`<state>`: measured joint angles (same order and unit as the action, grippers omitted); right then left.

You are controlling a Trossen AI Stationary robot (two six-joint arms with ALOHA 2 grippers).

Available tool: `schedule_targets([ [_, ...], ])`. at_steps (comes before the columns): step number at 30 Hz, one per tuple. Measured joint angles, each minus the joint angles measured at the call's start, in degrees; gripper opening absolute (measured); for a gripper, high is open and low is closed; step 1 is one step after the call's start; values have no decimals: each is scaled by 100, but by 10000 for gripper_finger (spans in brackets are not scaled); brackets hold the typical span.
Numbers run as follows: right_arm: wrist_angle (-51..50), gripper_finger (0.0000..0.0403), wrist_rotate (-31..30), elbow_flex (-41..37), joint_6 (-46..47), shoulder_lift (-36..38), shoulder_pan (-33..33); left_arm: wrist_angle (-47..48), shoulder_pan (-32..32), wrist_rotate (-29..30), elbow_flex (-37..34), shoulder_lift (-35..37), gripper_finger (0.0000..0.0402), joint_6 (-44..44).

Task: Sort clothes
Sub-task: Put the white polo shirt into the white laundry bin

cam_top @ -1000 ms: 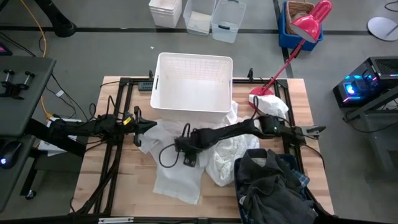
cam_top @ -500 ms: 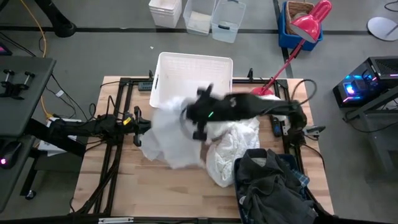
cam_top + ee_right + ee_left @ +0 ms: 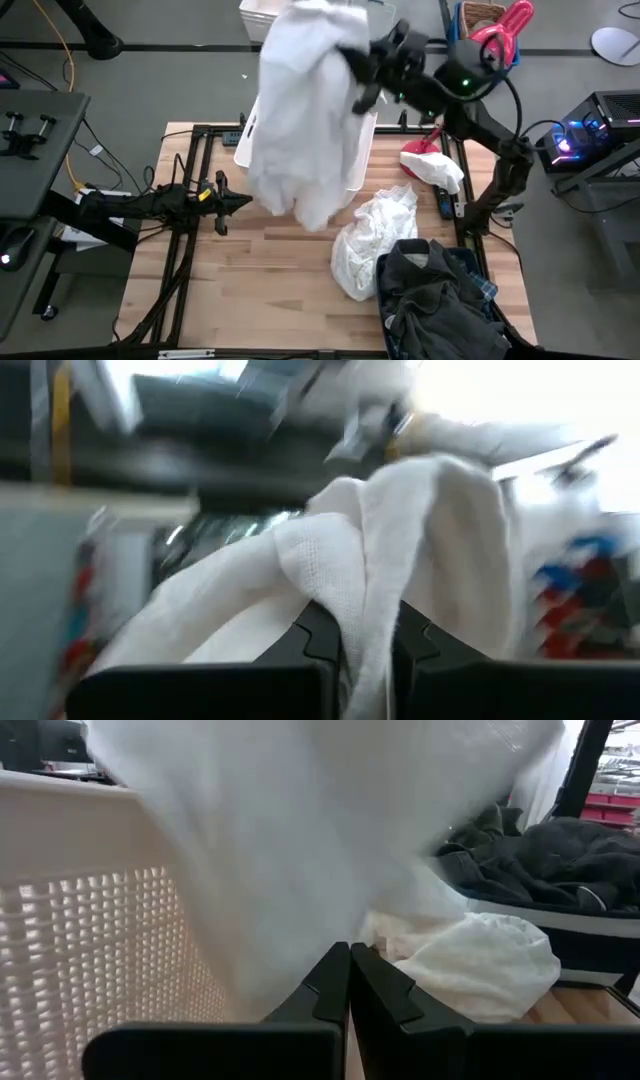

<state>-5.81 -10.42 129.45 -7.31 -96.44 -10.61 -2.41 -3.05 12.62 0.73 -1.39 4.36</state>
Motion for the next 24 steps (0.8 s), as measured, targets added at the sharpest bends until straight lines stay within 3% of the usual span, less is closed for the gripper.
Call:
schedule_targets([
  [6,2582,19,-469,24,1,-121,-624,4,0,1,0,0,0,-1],
  [9,3455,19,-557,22,432,-213,-957,4,0,0,0,0,0,0],
  [16,2871,19,-350,22,1353,-275,-1376,4,0,0,0,0,0,-2],
  [20,2269,19,-5,21,1803,-502,-1190,4,0,0,0,0,0,-2],
  [24,2319,19,636,13,2406,-865,-894,4,2,0,0,0,0,0],
])
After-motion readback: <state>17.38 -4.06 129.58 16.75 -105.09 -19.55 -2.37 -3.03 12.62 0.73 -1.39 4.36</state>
